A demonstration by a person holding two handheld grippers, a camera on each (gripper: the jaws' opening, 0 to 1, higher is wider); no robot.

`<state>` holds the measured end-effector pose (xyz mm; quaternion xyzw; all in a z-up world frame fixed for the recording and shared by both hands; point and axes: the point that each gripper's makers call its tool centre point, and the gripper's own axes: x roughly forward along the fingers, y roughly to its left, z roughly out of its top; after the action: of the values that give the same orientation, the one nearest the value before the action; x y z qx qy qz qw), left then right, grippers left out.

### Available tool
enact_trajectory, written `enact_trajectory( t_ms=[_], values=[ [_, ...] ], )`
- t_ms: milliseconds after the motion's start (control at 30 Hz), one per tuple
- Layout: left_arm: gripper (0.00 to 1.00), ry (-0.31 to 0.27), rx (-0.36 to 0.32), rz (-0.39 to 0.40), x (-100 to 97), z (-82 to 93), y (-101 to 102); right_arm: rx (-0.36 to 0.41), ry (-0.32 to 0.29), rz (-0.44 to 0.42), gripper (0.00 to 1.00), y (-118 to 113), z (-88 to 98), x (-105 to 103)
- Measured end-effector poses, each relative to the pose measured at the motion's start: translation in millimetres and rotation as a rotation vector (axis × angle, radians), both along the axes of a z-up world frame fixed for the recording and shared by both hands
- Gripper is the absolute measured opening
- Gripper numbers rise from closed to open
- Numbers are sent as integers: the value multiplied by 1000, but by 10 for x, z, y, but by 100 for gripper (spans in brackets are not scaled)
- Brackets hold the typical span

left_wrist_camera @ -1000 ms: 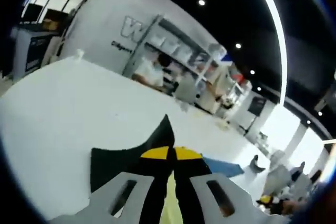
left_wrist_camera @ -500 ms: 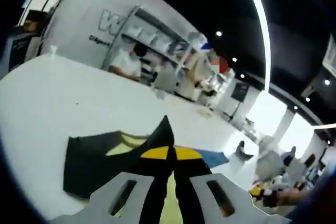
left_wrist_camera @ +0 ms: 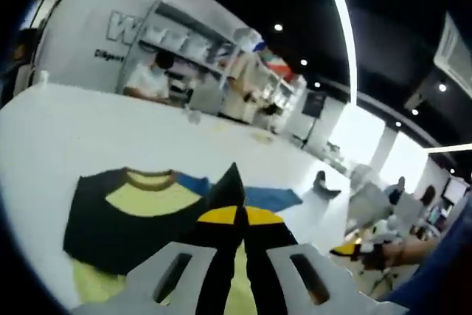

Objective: Fold the garment on the visible template until the final outline fits inside the template.

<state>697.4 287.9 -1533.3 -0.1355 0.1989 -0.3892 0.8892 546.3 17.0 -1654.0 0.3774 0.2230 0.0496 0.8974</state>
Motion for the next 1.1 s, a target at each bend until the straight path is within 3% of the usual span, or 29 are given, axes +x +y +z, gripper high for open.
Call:
enact_trajectory(
  t_ms=[167, 433, 700, 1100],
  values=[
    [0, -9, 23, -52, -167, -79, -137, 44, -6, -21, 22, -3, 7, 1],
    [0, -14, 50, -155, -424, -234, -334, 53, 4, -11, 22, 55, -37, -25],
    [0, -26, 54, -259, -650, -272, -497, 62, 10, -16, 22, 77, -33, -55],
    [0, 4, 96, -399, -927, -432, -565, 75, 10, -18, 22, 110, -16, -40]
  ],
)
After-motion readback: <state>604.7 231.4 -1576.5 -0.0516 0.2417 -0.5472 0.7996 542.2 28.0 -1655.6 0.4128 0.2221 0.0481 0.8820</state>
